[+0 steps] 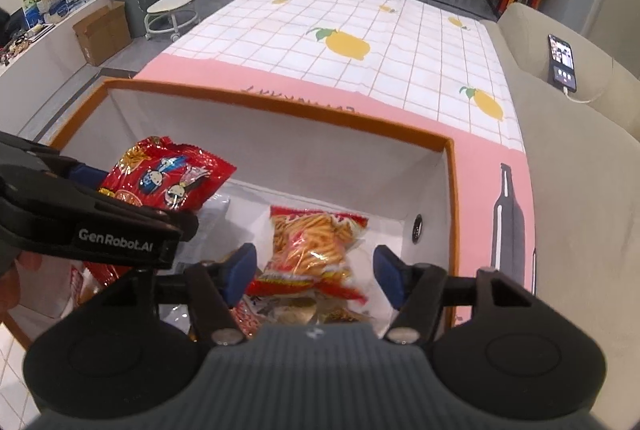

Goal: Organize snacks
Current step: 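Release both bags and move both tools back toward the last snacks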

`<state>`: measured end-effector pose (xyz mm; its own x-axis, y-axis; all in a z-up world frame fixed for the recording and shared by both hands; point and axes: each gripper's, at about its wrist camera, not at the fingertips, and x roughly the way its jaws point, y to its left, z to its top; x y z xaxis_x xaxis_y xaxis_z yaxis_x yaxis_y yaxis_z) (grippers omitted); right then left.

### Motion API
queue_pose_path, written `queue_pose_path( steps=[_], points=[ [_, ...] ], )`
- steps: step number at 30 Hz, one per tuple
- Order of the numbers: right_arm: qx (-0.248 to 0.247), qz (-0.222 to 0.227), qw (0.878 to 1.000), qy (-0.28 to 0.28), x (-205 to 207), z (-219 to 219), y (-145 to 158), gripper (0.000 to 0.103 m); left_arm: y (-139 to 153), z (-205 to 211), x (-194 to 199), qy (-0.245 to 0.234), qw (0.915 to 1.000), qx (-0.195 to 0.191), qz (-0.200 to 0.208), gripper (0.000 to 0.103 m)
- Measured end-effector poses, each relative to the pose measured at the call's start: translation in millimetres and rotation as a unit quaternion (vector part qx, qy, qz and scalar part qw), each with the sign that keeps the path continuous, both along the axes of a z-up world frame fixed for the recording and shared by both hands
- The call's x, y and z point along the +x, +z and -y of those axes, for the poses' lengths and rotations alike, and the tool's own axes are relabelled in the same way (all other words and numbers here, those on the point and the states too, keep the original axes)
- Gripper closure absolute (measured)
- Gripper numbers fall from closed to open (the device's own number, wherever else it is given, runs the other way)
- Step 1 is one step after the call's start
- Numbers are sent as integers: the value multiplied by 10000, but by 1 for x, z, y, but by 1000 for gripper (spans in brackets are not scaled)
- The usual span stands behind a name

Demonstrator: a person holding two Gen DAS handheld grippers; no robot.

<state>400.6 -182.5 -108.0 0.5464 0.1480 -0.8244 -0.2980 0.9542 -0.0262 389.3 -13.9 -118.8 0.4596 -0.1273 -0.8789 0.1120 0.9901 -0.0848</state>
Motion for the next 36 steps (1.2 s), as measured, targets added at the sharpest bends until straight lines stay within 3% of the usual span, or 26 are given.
queue_pose_path(
  steps=[7, 18, 21, 36],
  points=[
    [2, 78, 10000, 27, -14, -1, 12, 39, 17, 0, -8, 0, 9995, -301, 89, 11],
    [98, 319, 9994, -15, -43, 5, 36, 38, 52, -3, -37, 132, 9987, -189, 455, 11],
    [170, 501, 9986, -80, -55, 8, 48, 31, 67, -3, -52, 200, 9969, -23, 764, 11],
    [529, 1797, 9820, -258, -162, 13, 108, 29, 135, 4, -164, -208, 9727, 293, 2292, 11]
  ],
)
